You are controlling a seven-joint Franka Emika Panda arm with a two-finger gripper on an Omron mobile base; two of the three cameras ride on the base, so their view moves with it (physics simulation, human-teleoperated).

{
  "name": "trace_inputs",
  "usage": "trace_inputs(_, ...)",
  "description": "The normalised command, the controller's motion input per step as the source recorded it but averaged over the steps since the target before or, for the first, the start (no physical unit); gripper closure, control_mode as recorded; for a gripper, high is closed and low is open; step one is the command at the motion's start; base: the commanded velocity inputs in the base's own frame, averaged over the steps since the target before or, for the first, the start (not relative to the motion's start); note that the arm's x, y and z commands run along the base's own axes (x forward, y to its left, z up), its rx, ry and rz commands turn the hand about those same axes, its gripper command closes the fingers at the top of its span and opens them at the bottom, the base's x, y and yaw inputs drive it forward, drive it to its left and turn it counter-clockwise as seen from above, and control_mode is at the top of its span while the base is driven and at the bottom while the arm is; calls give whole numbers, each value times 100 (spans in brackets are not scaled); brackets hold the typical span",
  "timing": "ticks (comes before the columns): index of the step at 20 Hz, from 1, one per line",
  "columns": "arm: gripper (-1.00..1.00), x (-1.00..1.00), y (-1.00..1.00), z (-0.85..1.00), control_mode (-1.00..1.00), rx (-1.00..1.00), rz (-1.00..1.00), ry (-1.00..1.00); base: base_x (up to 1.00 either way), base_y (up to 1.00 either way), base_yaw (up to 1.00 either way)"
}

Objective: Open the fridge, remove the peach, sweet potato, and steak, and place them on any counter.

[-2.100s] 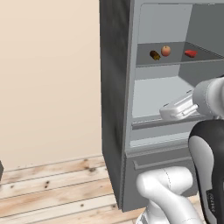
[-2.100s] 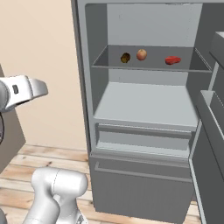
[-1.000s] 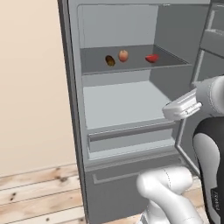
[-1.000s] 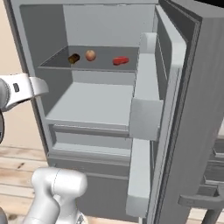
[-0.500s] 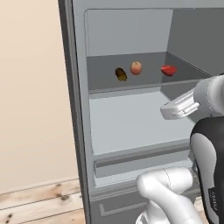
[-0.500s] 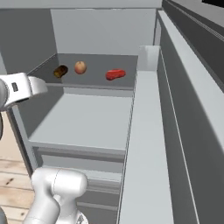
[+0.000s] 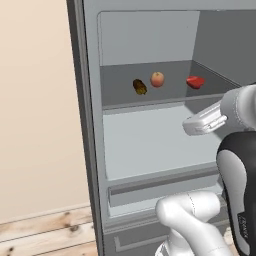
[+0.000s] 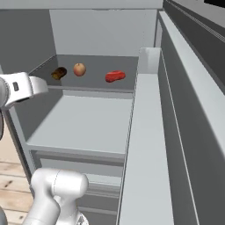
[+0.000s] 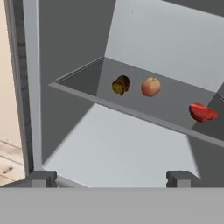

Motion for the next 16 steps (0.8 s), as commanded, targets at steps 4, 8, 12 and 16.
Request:
trace_inputs(4, -100, 32, 0, 30, -100, 0, -1, 9, 0, 0, 0)
trace_inputs(8, -100, 66, -6, 7, -100, 0, -4, 21, 0, 0, 0)
trace_inputs(12, -100, 71, -7, -9, -100, 1, -5, 0, 0, 0, 0)
trace_inputs(16, -100, 95, 0, -4, -100, 22, -4, 0, 0, 0, 0)
